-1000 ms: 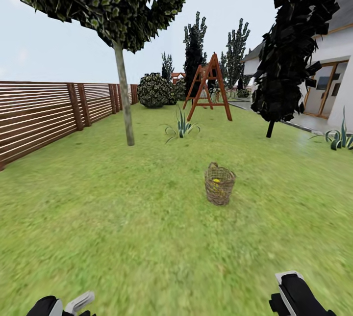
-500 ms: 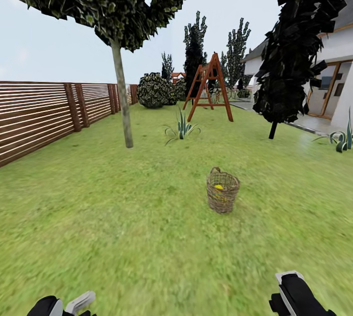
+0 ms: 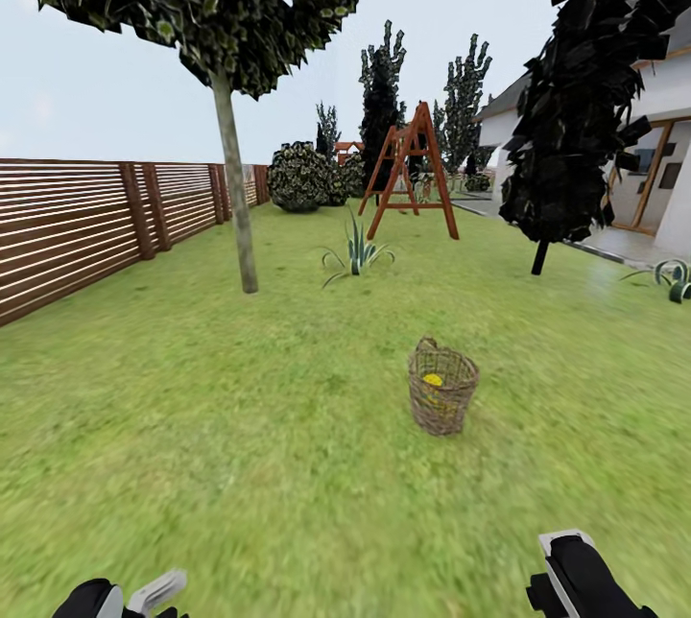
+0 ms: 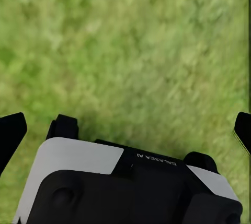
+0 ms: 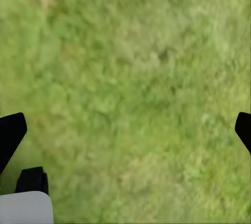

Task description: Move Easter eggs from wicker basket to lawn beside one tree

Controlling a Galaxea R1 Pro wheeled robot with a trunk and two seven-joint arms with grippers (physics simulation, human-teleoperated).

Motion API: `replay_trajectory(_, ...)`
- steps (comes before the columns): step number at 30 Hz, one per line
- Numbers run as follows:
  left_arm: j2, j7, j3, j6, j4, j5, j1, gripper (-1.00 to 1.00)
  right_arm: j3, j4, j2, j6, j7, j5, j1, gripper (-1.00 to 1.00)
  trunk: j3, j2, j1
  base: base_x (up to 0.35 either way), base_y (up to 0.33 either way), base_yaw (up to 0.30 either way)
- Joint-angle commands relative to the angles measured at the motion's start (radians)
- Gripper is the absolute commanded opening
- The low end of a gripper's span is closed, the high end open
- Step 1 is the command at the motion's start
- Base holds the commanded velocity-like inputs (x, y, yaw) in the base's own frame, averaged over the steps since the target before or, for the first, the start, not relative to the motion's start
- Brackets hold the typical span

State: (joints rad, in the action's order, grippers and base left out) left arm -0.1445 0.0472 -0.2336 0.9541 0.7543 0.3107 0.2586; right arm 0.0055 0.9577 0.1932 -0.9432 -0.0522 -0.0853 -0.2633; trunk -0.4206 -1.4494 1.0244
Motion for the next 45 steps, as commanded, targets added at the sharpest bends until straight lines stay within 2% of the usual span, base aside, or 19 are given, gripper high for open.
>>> replay_trajectory(1,0.000,0.005,-0.003,0.005,0.001,-0.004,0.001,1.00,0.001,0.001,0.000,-0.005,0.004,-0.008,-0.001,1.00,-0.001,-0.001,0.001,0.341,0.000,0.000)
replay_trajectory(45,-0.001,0.005,-0.004,0.005,0.002,-0.002,0.001,1.00,0.001,0.001,-0.008,-0.005,0.003,-0.008,-0.001,1.00,-0.001,-0.001,0.001,0.341,0.000,0.000)
